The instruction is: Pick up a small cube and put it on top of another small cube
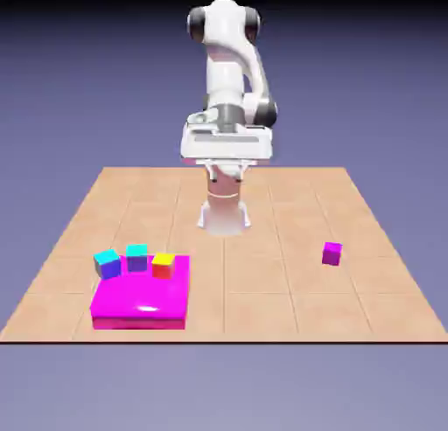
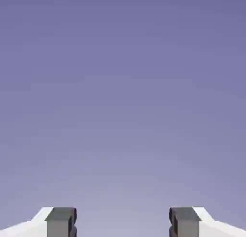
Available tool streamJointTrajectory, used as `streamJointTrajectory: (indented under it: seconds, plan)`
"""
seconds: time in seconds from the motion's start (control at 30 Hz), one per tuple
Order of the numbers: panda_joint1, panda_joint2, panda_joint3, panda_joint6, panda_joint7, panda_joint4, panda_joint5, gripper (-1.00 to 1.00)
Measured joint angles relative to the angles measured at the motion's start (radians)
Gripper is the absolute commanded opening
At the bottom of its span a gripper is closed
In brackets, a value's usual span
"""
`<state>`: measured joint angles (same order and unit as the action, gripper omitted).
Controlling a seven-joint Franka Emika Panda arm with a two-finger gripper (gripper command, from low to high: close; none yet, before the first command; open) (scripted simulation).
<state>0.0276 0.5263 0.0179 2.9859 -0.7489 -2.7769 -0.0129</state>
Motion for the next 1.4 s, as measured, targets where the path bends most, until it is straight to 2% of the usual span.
streamJointTrajectory:
  seconds: [1.4]
  plan:
    - [0.533, -1.495, 0.612, -1.749, -0.270, 1.131, -0.440, 0.00]
